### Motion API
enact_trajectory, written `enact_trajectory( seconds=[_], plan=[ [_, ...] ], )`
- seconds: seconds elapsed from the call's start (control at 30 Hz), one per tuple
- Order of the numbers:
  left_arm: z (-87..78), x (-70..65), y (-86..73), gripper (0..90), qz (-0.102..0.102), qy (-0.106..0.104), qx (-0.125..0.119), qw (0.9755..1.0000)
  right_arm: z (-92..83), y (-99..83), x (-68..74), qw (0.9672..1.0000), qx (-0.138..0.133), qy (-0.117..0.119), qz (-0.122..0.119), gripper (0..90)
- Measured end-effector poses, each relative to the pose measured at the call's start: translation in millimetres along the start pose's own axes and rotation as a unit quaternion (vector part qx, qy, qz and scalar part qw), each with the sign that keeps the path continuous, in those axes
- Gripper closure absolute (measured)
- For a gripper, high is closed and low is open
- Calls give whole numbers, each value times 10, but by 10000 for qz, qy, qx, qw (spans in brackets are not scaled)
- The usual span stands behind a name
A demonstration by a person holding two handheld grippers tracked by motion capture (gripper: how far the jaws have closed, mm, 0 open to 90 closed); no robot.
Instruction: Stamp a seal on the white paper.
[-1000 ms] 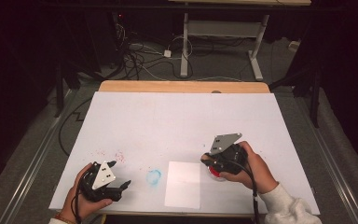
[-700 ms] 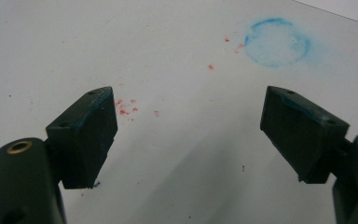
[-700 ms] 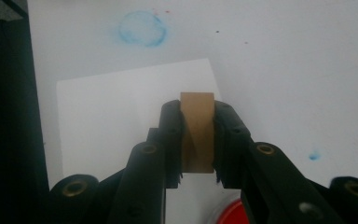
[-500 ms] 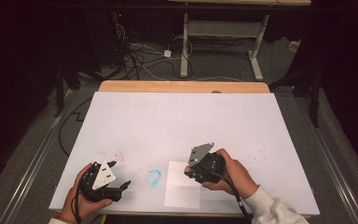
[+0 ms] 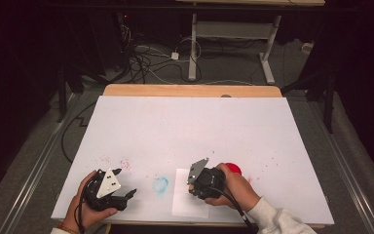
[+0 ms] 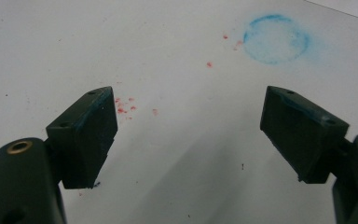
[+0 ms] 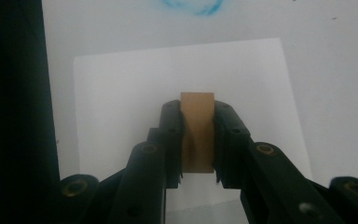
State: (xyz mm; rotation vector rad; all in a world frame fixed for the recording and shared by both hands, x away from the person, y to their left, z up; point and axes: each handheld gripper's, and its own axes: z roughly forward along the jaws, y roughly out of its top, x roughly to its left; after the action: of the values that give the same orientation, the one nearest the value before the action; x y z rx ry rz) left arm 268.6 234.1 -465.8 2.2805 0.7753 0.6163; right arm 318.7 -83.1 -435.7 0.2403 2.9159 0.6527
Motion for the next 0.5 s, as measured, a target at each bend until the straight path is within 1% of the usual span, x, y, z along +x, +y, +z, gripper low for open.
enact_trajectory(
  seconds=[0.17, 0.27, 0.43, 0.5],
  plan=[
    [1, 1, -1, 182, -3, -13, 0, 10000, 57, 9, 17, 9997, 179, 124, -99, 759],
    [3, 1, 0, 182, 1, -9, 5, 10000, 84, 9, 17, 9994, 288, 157, -132, 760],
    [2, 4, 0, 182, 1, -8, 10, 10000, 135, 5, 12, 9989, 426, 164, -117, 760],
    [4, 3, 1, 182, 12, -18, 14, 10000, 141, 4, 14, 9990, 410, 154, -122, 761]
  ],
)
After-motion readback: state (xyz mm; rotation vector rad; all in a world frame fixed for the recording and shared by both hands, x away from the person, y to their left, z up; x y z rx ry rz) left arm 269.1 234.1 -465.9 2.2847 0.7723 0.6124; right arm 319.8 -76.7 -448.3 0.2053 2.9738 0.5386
